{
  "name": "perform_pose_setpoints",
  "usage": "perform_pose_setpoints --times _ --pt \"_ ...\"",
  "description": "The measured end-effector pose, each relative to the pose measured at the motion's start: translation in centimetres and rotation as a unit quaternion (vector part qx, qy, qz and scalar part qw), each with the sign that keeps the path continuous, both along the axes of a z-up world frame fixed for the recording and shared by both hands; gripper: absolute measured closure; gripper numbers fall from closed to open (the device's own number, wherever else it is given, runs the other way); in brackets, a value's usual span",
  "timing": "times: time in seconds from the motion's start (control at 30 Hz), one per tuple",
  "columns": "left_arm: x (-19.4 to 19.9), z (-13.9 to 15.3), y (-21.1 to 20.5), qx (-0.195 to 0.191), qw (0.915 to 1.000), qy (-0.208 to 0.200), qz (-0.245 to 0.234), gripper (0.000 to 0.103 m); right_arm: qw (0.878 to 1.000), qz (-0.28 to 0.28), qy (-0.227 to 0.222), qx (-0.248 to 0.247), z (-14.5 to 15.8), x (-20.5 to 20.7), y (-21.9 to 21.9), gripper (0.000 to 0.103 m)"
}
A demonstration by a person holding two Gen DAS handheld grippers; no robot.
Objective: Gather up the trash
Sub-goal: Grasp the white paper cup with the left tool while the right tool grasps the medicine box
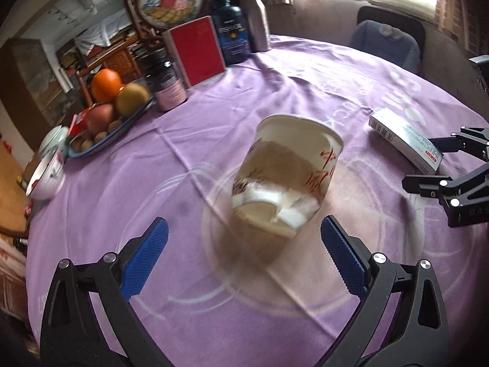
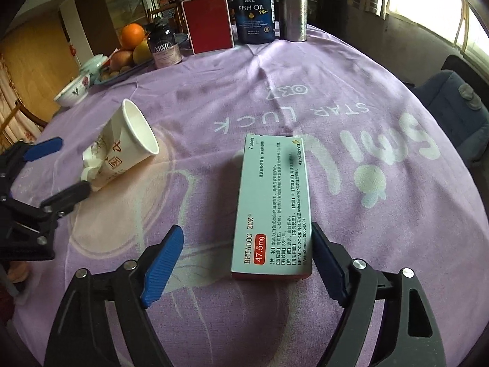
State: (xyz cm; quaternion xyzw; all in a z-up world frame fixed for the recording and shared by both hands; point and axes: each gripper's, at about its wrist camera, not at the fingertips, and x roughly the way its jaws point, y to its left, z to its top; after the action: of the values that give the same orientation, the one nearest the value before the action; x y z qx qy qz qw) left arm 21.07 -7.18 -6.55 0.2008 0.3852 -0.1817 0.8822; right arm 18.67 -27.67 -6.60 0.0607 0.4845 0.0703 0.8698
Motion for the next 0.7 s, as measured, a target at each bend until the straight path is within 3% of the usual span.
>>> perform_pose_setpoints --times 0.17,0.33,0.47,0.53,0.7 --pt "1.0 -0.9 -2.2 -0.005 0.9989 0.009 -0.045 0.006 1.000 0.002 -0.002 0.025 0.1 0.0 -0.5 0.017" --pt "2.3 -1.8 -3.3 -0.007 0.9988 0.017 -0.046 0.006 1.000 0.003 -0.002 0.031 0.0 0.0 -0.5 0.015" --pt "3.3 -1.8 -2.7 -0.038 0.9983 0.032 -0.032 0.007 1.000 0.001 -0.002 0.028 0.0 0.0 -0.4 0.014" --pt "3.4 -1.4 -2.0 -0.060 0.9975 0.031 -0.024 0.028 1.000 0.001 -0.002 0.027 0.0 0.0 -0.3 0.014" --pt "2.1 -0.2 -0.2 -0.095 0.9942 0.050 -0.001 0.029 0.999 -0.001 -0.004 0.038 0.0 0.0 -0.6 0.014"
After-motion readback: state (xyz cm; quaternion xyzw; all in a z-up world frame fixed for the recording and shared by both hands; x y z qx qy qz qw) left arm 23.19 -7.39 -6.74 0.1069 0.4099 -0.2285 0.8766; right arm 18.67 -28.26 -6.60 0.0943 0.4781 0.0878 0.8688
